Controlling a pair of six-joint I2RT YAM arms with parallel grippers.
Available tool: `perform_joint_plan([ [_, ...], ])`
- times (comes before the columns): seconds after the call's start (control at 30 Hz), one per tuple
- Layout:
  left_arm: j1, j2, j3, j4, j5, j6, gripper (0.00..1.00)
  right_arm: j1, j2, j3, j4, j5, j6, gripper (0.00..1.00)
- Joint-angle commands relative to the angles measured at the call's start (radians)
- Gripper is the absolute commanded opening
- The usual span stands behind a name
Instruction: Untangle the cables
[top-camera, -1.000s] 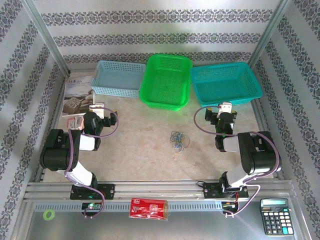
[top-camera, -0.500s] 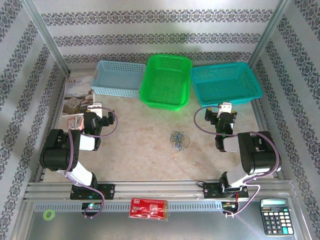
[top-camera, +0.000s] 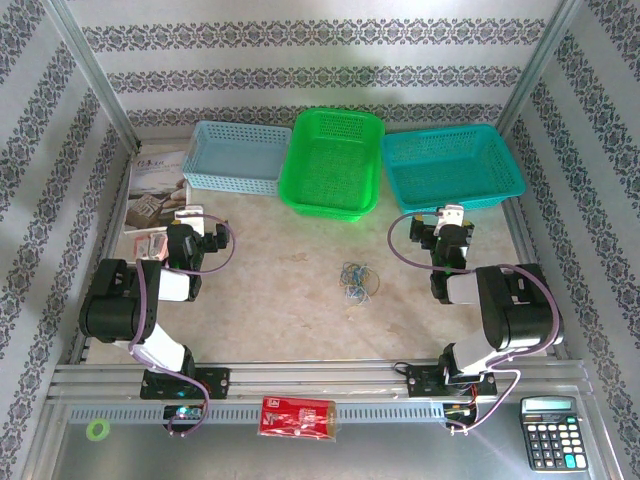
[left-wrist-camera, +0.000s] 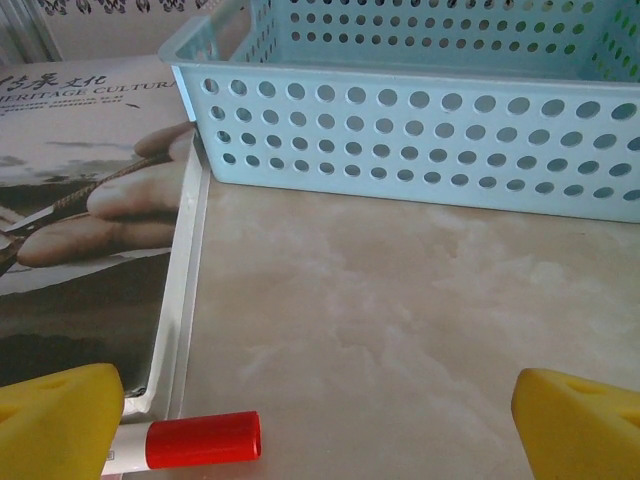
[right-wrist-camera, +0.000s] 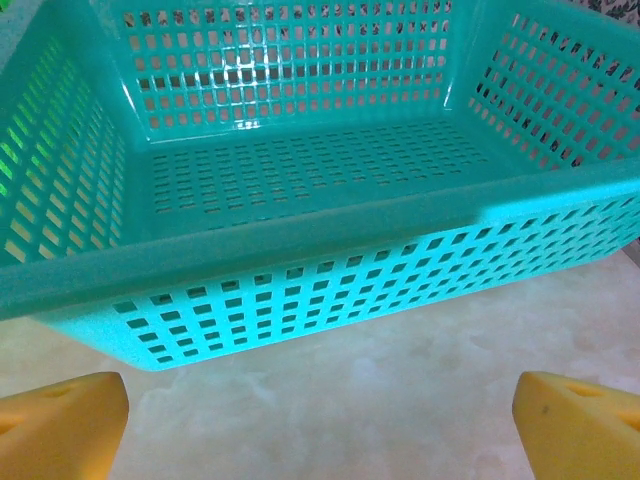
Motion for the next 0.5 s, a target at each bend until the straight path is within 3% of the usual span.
perform_joint_plan([
  [0.0, -0.015, -0.088, 0.004, -0.076, -0.014, -0.007, 1.00, -0.002, -0.103, -0.005, -0.038, -0.017, 0.006, 0.98],
  [0.23, -0.017, -0.230, 0.042, -0.241, -0.086, -0.031, 1.00, -0.002, -0.338, 0.036, -0.264, -0.004, 0.059, 0.98],
  [0.37, -0.015, -0.337, 0.088, -0.343, -0.127, -0.087, 1.00, -0.013, -0.498, 0.082, -0.412, -0.155, 0.162, 0.98],
  [0.47, -0.015, -0.426, 0.172, -0.520, -0.140, -0.179, 1.00, -0.022, -0.576, 0.106, -0.463, -0.225, 0.379, 0.98],
])
